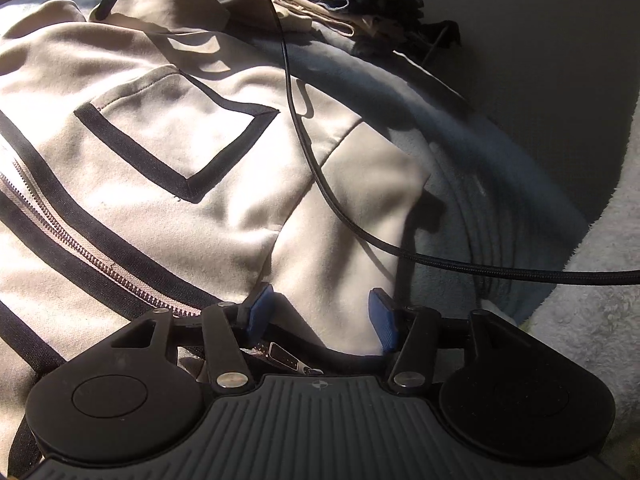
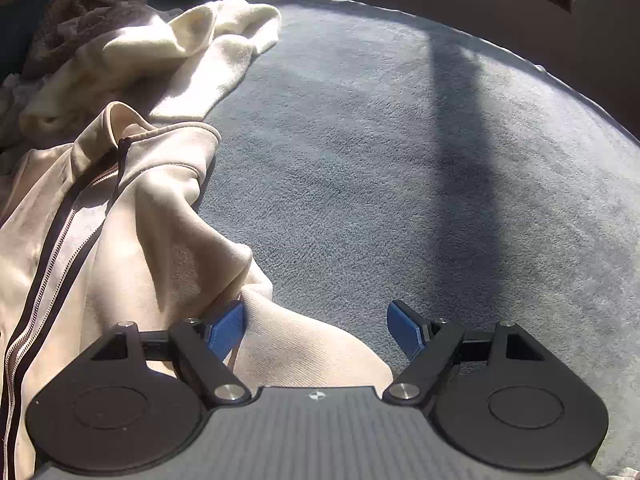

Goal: Fold clothes

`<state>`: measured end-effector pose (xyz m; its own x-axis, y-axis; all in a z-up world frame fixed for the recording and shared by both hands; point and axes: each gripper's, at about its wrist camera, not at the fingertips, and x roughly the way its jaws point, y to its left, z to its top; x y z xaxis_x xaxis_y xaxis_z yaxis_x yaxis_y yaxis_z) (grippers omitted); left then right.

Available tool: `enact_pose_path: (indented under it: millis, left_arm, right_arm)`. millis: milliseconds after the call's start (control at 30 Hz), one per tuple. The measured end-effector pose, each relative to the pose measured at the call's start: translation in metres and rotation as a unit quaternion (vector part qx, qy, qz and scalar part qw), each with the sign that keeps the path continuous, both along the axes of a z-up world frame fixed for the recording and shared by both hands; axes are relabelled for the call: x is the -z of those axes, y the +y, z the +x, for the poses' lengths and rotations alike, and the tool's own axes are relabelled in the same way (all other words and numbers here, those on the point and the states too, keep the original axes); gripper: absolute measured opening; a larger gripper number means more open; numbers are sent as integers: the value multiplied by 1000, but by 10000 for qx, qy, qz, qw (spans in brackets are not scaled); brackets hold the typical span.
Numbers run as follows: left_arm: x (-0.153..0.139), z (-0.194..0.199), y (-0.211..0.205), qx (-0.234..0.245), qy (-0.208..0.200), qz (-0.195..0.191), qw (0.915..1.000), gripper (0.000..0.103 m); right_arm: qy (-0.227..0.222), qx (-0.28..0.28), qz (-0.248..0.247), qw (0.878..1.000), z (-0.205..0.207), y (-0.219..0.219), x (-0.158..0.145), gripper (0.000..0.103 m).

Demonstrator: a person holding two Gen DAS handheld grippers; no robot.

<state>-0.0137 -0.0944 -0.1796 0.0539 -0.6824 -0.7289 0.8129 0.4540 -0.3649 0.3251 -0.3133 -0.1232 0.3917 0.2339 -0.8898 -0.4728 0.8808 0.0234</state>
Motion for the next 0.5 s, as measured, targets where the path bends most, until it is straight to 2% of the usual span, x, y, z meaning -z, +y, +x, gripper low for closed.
enact_pose_path:
  millis: [33, 67, 100, 133, 167, 200, 267, 333, 400, 433, 500]
  left_arm:
    - [0, 0, 0, -4, 4, 9, 10000, 53]
    - [0, 0, -1, -6, 6, 17, 10000, 53]
    - [0, 0, -1, -2, 0, 24, 10000, 54]
    - [1, 0, -2, 1, -5, 30, 10000, 54]
    - [1, 1, -2, 0, -8, 29, 10000, 54]
    - [2, 1, -2, -2, -8, 26, 10000, 54]
    - [2, 1, -2, -11, -10, 25, 10000, 54]
    - [3, 1, -3, -17, -15, 28, 10000, 54]
    - [3, 1, -4, -14, -20, 37, 10000, 54]
    - [3, 1, -4, -13, -23, 42, 10000, 54]
    - [4, 1, -5, -10, -28, 52, 10000, 54]
  right_arm:
    - [115, 28, -70, 9999, 2, -1, 5, 79]
    - [188, 50, -176, 9997, 2, -1, 9, 71]
    - [250, 62, -230, 9994, -1, 0, 13, 49]
    - [277, 83, -195, 9994, -5, 1, 15, 37]
    - [255, 104, -148, 9995, -11, 1, 15, 20]
    - [82, 154, -50, 9998, -19, 2, 11, 9]
    - [-457, 450, 290, 9975, -39, -3, -7, 8]
    - [-951, 1137, 741, 9862, -59, -22, -25, 8]
    - [-1108, 1975, 1058, 9683, -71, -46, -29, 8]
    - [-1109, 2226, 1127, 9620, -74, -54, -25, 8]
    - [-1125, 2377, 976, 9599, -75, -59, -10, 8]
